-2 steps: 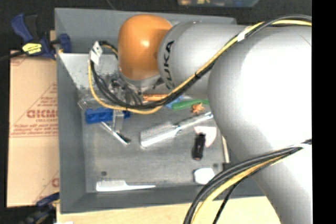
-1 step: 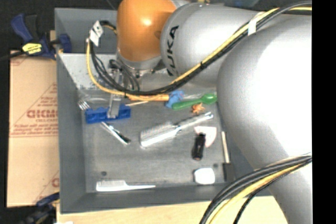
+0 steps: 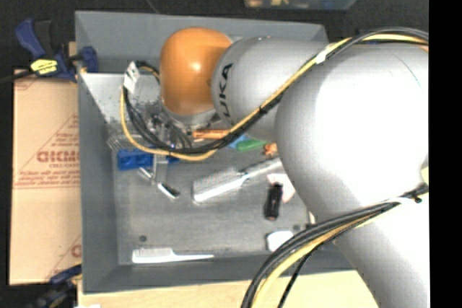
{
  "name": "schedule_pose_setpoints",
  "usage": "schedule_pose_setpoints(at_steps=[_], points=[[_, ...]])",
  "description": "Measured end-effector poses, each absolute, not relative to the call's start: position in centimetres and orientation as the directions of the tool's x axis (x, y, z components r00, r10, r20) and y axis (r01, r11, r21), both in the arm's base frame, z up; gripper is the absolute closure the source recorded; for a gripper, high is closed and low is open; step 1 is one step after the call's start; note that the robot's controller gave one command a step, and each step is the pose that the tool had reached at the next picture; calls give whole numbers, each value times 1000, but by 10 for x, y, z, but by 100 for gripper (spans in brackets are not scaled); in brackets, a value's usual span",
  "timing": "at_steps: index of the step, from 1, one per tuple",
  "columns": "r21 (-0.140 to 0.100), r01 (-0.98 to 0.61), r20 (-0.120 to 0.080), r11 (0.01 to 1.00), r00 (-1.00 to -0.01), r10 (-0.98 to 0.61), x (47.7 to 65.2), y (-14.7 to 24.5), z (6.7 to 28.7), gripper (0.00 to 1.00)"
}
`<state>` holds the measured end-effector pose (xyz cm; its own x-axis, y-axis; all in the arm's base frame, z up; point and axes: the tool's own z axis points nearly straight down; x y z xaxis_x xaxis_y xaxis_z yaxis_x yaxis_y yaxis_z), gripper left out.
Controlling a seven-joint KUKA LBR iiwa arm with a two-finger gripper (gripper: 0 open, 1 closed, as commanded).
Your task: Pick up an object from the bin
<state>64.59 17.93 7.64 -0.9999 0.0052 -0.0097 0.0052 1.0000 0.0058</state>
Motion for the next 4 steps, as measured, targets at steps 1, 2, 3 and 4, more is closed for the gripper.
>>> schedule_pose_setpoints(at_steps=[1,2,3,4], points=[[18,158,-31,987,-987,158,648,187,72,0],[8,17,-16,1000,-1000,17,648,179,78,100],[8,17,-16,1000,-1000,17,648,179,78,100],[9,18,-18,1000,-1000,18,648,179,86,100]])
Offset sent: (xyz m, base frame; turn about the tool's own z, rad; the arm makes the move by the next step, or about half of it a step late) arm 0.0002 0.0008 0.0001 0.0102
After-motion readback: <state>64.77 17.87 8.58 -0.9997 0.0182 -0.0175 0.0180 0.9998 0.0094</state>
